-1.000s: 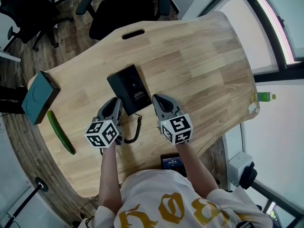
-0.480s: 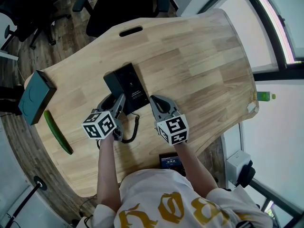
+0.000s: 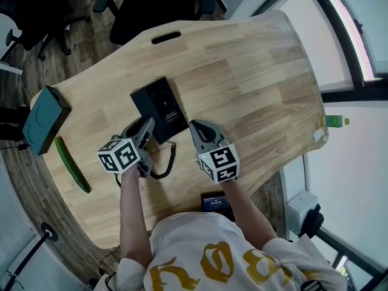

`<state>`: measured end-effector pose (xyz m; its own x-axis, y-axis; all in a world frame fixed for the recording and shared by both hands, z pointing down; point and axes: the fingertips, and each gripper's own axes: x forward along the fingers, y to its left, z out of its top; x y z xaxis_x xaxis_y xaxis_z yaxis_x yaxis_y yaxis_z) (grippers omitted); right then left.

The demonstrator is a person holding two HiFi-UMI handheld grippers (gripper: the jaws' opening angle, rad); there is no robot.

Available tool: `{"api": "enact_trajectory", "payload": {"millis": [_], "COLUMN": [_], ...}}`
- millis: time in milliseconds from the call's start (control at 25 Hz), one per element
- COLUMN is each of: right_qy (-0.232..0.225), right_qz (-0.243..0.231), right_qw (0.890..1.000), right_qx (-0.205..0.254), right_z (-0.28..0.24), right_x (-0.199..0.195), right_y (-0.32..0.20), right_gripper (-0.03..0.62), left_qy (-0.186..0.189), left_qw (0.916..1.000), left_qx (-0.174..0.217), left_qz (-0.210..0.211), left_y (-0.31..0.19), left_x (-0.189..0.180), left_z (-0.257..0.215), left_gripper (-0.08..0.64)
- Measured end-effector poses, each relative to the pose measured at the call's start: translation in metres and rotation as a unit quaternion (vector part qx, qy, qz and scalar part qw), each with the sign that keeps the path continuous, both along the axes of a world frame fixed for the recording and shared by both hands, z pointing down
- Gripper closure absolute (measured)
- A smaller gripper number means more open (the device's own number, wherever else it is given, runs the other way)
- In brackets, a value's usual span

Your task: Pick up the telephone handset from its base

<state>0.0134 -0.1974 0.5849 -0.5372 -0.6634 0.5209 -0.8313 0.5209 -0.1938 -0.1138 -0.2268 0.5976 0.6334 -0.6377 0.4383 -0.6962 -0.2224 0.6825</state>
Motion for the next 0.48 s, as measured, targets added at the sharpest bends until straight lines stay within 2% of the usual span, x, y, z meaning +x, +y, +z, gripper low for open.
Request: {"api": "enact_trajectory", "payload": {"millis": [80,280,480], "right_qy": [-0.001,-0.001,-0.003], "right_qz": [0.001,0.004,0.006], "right_qw": [1.000,1.000,1.000], "right_qx": [0.000,0.001,0.002], "right_z": [-0.0008,-0.0015,-0.0029], "right_x": [0.0011,0.0068,0.0062], "right_y": [0.0008,0.0007,0.0019], "right_gripper": [0.586,0.586,0.586], "left_qy": [0.008,0.078,0.092], "left_qw": [0.9999,0.9964,0.9950], "left_qx": [-0.006,-0.025,-0.031], "left_qz": [-0.005,-0.022,-0.024], "left_y": [0.0013,0.0026,0.0039], "left_x": [-0.0009,-0.0028,-0.0028], "left_z": [0.0003,-0.0052,-0.0058], "left_gripper": [0.462,0.478,0.482]}}
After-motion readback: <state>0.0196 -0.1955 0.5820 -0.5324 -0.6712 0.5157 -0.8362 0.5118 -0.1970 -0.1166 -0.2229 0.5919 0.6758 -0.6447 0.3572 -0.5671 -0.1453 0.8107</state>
